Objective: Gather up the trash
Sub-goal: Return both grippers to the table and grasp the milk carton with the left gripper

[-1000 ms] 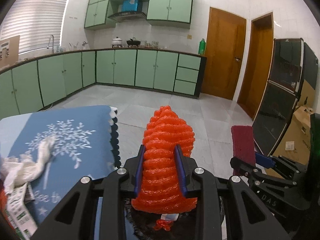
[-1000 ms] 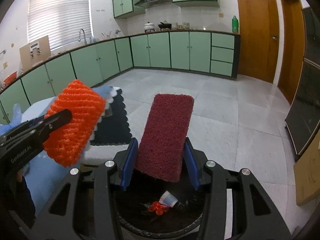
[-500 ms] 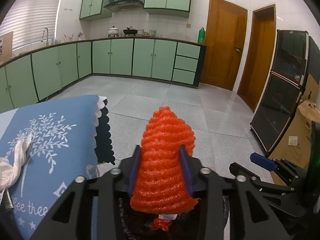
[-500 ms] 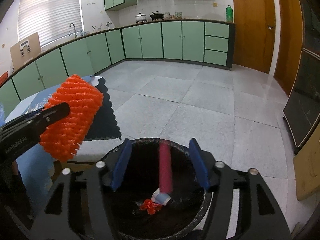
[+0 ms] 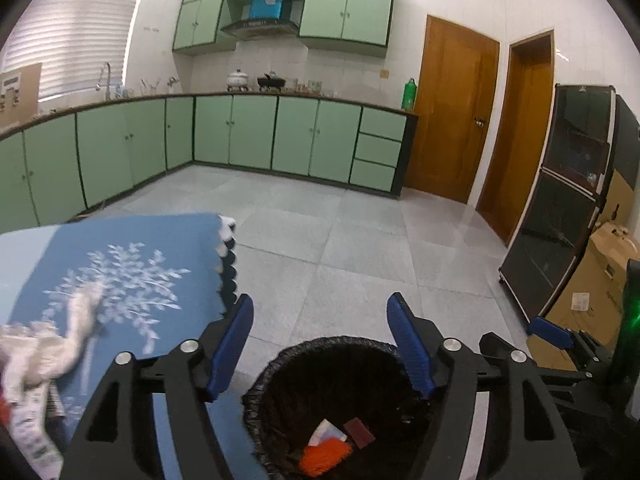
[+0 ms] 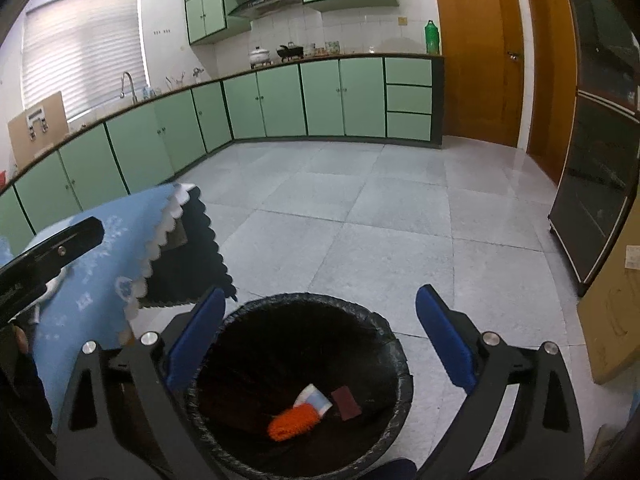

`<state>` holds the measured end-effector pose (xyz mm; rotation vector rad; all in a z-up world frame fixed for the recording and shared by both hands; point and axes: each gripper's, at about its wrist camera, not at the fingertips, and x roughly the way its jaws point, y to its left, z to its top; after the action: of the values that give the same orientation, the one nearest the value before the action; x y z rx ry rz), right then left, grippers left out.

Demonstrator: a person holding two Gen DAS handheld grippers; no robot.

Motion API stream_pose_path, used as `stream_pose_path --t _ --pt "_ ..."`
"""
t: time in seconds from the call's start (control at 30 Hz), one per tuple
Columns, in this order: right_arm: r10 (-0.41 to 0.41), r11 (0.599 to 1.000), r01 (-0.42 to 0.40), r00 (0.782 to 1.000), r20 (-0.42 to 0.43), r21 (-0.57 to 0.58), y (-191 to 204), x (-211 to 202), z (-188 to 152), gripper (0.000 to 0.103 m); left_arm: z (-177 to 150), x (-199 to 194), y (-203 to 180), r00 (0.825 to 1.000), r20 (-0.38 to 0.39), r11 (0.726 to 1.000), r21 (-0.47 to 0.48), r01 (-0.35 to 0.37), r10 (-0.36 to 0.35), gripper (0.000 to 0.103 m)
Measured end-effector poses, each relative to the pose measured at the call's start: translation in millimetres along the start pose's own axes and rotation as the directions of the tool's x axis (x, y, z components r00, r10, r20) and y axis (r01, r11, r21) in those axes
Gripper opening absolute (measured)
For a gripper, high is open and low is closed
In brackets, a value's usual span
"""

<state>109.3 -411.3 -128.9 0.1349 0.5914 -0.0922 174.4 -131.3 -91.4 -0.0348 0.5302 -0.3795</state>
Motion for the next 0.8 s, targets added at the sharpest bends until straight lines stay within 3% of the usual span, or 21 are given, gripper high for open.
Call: stream_pose_path --t 0.23,0.47,0.8 --pt "0.076 0.997 -0.076 0.996 0.046 -0.003 38 -33 4 0.095 -2 -69 31 0.996 0.055 0.997 -0.006 -0.074 0.074 0.072" --pt "0.173 0.984 -0.170 0.983 0.056 -0.045 96 -55 0 0.095 -17 -133 70 0.976 0.087 0.980 -0.026 -0.199 0.201 0.073" --pt "0.306 0.945 -0.296 0.951 0.056 -0.141 182 -77 -20 0.095 -57 -198 132 0.911 0.091 0.915 -0.074 -0.397 0.403 0.073"
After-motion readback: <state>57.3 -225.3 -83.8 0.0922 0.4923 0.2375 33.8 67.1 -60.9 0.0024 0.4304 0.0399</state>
